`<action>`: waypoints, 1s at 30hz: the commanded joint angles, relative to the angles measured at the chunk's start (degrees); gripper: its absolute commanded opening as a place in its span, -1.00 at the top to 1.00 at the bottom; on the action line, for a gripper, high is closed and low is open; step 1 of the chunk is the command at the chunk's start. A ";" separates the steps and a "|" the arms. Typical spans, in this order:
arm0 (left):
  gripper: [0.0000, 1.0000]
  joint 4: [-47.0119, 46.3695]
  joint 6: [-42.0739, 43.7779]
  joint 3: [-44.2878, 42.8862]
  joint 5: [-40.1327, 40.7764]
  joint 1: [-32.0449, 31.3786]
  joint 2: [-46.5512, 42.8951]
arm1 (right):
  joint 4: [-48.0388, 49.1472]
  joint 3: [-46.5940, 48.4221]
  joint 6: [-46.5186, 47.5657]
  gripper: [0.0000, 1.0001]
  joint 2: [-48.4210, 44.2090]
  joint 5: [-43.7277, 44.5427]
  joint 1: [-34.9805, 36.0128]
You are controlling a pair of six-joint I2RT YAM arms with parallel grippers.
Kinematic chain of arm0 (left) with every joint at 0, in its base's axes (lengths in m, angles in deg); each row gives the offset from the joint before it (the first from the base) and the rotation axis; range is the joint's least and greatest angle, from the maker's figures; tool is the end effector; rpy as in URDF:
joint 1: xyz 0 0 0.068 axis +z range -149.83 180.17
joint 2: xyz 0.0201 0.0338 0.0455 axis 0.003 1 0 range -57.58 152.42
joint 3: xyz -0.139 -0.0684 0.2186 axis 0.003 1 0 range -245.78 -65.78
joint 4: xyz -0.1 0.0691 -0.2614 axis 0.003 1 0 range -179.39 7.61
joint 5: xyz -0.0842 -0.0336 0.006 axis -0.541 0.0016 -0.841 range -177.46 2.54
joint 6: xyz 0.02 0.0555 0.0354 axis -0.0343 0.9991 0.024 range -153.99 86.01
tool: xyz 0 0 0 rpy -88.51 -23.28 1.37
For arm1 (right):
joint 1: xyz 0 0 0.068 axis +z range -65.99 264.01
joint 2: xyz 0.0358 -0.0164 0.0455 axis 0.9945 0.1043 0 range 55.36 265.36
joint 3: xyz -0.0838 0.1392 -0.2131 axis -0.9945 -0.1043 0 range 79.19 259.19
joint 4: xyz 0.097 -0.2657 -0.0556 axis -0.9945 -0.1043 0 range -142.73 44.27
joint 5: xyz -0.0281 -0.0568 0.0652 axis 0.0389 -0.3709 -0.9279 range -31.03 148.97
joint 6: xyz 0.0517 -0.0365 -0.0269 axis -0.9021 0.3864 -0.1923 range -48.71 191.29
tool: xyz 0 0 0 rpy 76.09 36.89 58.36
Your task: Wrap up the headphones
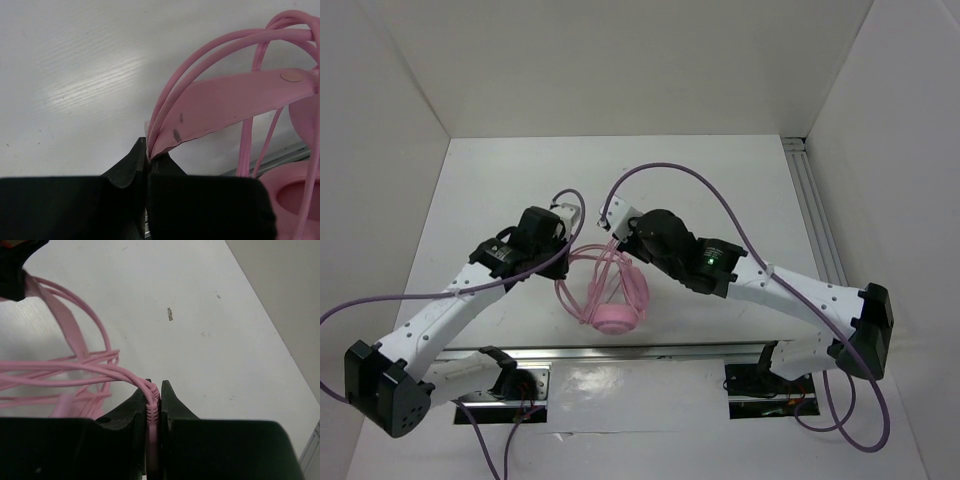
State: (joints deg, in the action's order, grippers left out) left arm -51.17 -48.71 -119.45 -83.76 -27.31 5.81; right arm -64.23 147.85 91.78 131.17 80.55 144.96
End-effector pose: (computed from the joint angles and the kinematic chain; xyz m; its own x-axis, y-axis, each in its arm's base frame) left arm 0.2415 -0.1216 0.2619 -0.7444 0.1013 -0.6600 0.2408 0.9626 -0.1238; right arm 0.1872 0.2948 0.3357 0.0312 -0.6141 -0.7886 -0.6842 0.5621 -0.4647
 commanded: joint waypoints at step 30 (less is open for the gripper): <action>1.00 0.99 -5.49 -11.28 1.74 -4.60 -6.97 | 15.60 -7.40 -5.99 0.42 4.70 -16.92 -15.86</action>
State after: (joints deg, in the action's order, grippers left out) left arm -46.78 -50.50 -127.16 -79.06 -32.54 0.68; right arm -53.78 141.04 87.50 136.53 64.22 130.53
